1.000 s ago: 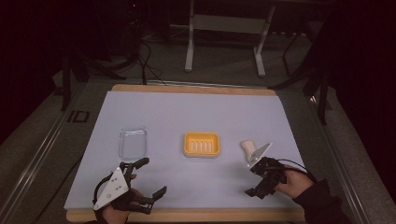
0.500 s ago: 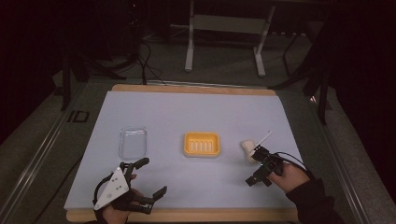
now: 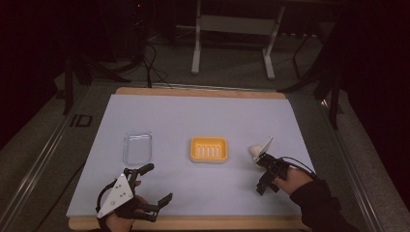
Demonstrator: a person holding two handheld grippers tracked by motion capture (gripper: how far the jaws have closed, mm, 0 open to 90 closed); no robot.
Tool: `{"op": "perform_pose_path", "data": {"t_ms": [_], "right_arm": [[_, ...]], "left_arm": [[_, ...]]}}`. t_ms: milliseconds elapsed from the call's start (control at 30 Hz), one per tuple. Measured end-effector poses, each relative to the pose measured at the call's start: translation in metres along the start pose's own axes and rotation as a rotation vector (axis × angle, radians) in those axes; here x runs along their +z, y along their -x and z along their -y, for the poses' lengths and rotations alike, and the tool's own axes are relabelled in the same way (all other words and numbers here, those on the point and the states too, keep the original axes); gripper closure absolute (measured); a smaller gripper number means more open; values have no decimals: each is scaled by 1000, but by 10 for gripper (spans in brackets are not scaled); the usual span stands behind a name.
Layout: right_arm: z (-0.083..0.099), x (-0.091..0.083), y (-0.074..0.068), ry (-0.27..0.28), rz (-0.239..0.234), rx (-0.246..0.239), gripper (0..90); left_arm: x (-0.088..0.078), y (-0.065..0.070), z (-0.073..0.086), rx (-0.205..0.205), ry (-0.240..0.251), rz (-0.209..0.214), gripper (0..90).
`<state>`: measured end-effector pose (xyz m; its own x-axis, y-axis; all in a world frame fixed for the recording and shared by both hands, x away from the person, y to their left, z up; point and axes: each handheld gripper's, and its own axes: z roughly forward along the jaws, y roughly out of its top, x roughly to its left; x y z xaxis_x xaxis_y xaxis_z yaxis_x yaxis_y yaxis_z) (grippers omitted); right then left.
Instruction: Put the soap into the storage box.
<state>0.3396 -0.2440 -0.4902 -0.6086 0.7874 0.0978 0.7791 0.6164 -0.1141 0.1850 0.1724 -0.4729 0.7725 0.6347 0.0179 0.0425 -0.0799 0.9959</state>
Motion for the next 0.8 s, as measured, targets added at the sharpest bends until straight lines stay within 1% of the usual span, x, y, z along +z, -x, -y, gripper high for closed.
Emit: {"op": "perform_pose_path", "data": {"t_ms": [33, 67, 133, 200, 233, 267, 333, 367, 400, 433, 467, 533, 567, 633, 700, 733, 800], "right_arm": [[-3, -1, 4, 2, -19, 40, 134], [-3, -1, 4, 2, -19, 40, 134], [-8, -6, 6, 18, -18, 59, 133], [-13, -9, 10, 47, -23, 71, 135], [-13, -9, 10, 47, -23, 71, 135], [-18, -12, 14, 61, -26, 83, 139], [-20, -13, 16, 68, -17, 77, 148], [-25, -15, 19, 58, 23, 63, 151], [-27, -15, 22, 68, 29, 62, 149], [-27, -15, 22, 68, 29, 62, 149], [-32, -18, 26, 87, 24, 75, 146], [-34, -20, 27, 95, 27, 81, 144], [-38, -23, 29, 124, 20, 92, 137], [-43, -26, 30, 144, 26, 107, 141], [-47, -28, 32, 155, 4, 126, 147], [-49, -28, 33, 156, -7, 138, 165], [-51, -29, 33, 152, -9, 144, 165]], "left_arm": [[0, 0, 0, -3, -1, 2, 12], [0, 0, 0, -3, -1, 2, 12], [1, 0, 0, -5, 0, 3, 12], [0, 0, 0, -4, 1, 4, 12], [0, 0, 0, -5, 2, 3, 12], [0, 0, 0, -4, 1, 3, 12], [0, 0, 0, -3, -1, 1, 12], [0, 0, 0, 0, -5, 1, 12], [0, 0, 0, -3, -4, 6, 12], [0, 0, 0, -3, -4, 6, 12], [1, 0, 0, -5, -3, 7, 12], [1, 0, 0, -4, -6, 9, 12], [1, 0, 0, -5, -5, 8, 12], [1, 0, 0, -5, -7, 7, 12], [1, 0, 0, -9, -5, 7, 12], [1, -1, 1, -6, -8, 5, 12], [1, -1, 1, -6, -8, 5, 12]]}}
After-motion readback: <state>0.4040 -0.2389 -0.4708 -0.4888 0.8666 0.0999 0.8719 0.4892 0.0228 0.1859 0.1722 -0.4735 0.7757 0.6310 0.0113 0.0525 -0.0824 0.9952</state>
